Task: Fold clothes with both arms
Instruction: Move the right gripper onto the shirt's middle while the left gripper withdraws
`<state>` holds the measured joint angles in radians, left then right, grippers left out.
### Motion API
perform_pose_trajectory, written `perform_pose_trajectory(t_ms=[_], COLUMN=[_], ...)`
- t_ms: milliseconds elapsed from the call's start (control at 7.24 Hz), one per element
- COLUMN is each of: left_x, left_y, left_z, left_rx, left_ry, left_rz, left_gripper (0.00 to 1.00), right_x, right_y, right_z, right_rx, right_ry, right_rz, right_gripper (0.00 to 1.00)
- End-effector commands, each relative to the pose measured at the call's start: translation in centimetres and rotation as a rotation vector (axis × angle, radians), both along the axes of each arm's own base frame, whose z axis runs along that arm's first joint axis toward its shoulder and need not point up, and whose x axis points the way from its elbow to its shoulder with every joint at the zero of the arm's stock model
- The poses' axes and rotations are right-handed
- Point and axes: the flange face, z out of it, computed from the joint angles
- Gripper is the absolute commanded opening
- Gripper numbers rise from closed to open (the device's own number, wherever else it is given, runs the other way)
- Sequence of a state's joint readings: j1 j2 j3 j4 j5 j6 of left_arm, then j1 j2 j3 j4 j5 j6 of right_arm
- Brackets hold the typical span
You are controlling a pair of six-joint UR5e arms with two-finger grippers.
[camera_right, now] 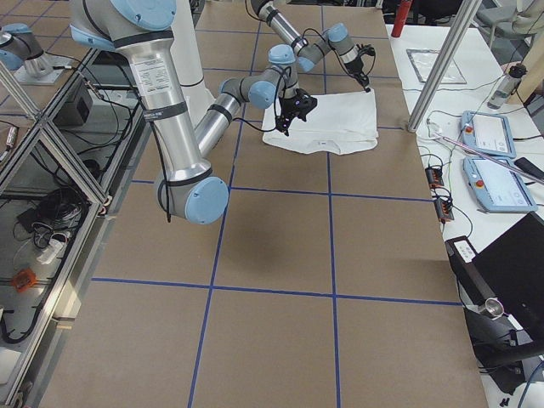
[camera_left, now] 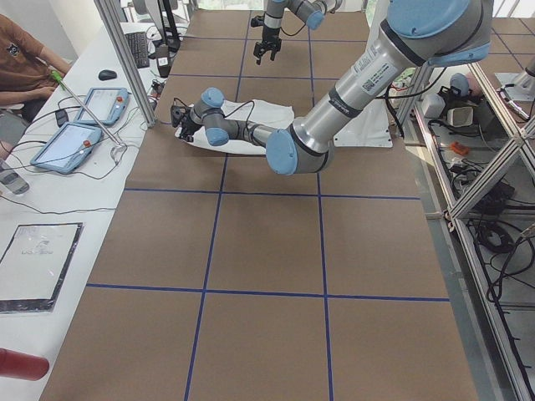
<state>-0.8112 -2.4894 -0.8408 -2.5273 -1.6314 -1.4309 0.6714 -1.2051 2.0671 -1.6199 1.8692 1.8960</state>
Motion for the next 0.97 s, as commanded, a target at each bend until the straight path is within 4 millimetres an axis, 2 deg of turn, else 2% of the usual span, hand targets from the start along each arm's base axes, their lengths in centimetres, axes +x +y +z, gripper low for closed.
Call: perform_pose_trajectory(t_ms=[0, 138, 276, 414, 553, 691, 829], left_x=[-1.6, -3.2, -6.5, -9.8, -12.3, -13.9, -14.4], left_y=[-0.6, 2.2, 7.2, 11.6, 14.6, 16.9, 17.3], left_z=[-1.6, -1.9, -0.7, -1.3, -3.2, -4.1, -3.8], left_rx=[0.050, 0.062, 0.052, 0.049, 0.037, 0.010, 0.003], left_ry=[0.010, 0.064, 0.104, 0.115, 0.121, 0.114, 0.110], left_rz=[0.019, 0.090, 0.180, 0.224, 0.254, 0.277, 0.277], left_gripper=[0.72, 0.72, 0.72, 0.72, 0.72, 0.72, 0.72], right_x=[-3.4, -6.2, -9.0, -10.7, -12.6, -15.4, -17.2], right_y=[0.3, 2.2, 4.9, 5.8, 5.9, 5.5, 5.2], right_z=[-1.3, -1.3, -1.1, -0.7, -0.7, -1.0, -2.3], right_rx=[0.029, 0.099, 0.206, 0.300, 0.405, 0.502, 0.579], right_ry=[-0.002, 0.035, 0.095, 0.137, 0.182, 0.227, 0.250], right_rz=[-0.025, -0.032, -0.106, -0.220, -0.346, -0.468, -0.567], right_gripper=[1.00, 1.00, 1.00, 1.00, 1.00, 1.00, 1.00])
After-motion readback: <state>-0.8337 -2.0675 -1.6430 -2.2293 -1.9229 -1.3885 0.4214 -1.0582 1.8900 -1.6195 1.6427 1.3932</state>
